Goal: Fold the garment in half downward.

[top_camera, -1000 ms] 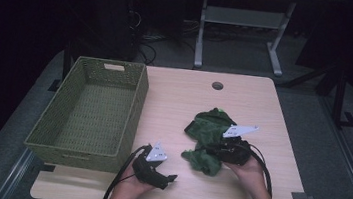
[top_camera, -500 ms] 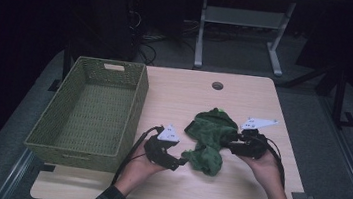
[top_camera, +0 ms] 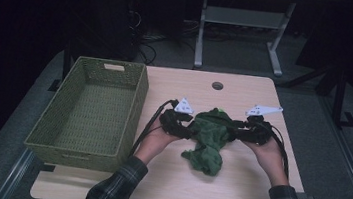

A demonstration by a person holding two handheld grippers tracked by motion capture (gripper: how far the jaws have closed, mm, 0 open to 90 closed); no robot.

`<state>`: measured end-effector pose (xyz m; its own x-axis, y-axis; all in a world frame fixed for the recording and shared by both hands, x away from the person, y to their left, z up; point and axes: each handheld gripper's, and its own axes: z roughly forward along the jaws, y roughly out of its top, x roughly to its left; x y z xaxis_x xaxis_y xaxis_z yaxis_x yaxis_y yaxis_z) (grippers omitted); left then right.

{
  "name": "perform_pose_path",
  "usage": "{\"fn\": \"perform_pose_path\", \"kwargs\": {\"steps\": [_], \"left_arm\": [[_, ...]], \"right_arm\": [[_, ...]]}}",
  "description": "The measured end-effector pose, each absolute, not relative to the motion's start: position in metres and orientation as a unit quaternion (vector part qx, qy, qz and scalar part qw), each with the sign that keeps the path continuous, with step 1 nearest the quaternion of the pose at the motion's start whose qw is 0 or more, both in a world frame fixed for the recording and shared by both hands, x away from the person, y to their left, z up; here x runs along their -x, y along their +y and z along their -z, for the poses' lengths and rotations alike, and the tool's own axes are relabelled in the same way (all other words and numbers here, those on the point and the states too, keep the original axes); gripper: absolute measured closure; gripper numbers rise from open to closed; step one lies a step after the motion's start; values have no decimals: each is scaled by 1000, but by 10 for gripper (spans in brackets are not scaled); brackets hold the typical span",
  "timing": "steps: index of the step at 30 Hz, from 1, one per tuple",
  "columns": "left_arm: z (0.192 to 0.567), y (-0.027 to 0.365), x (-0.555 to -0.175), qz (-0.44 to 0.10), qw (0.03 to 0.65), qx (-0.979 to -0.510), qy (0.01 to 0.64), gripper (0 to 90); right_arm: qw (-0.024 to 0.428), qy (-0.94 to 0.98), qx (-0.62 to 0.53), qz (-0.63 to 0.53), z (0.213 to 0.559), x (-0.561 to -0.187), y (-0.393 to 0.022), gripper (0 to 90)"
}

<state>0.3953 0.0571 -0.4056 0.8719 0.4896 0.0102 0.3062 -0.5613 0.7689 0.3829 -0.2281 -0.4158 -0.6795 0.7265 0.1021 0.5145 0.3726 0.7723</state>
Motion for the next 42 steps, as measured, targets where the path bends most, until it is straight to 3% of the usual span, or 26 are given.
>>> {"fn": "perform_pose_path", "kwargs": {"steps": [14,24,38,42], "left_arm": [[427,34,-462,-107,388,-884,236,477],[453,26,-482,-89,369,-892,247,471],[465,17,-492,-80,347,-900,251,612],[464,14,-491,-77,345,-901,252,752]], "right_arm": [[117,802,-431,-397,440,-421,-240,601],[106,799,-451,-383,463,-435,-240,615],[90,797,-458,-384,472,-438,-237,747],[88,798,-457,-384,471,-438,-236,830]]}}
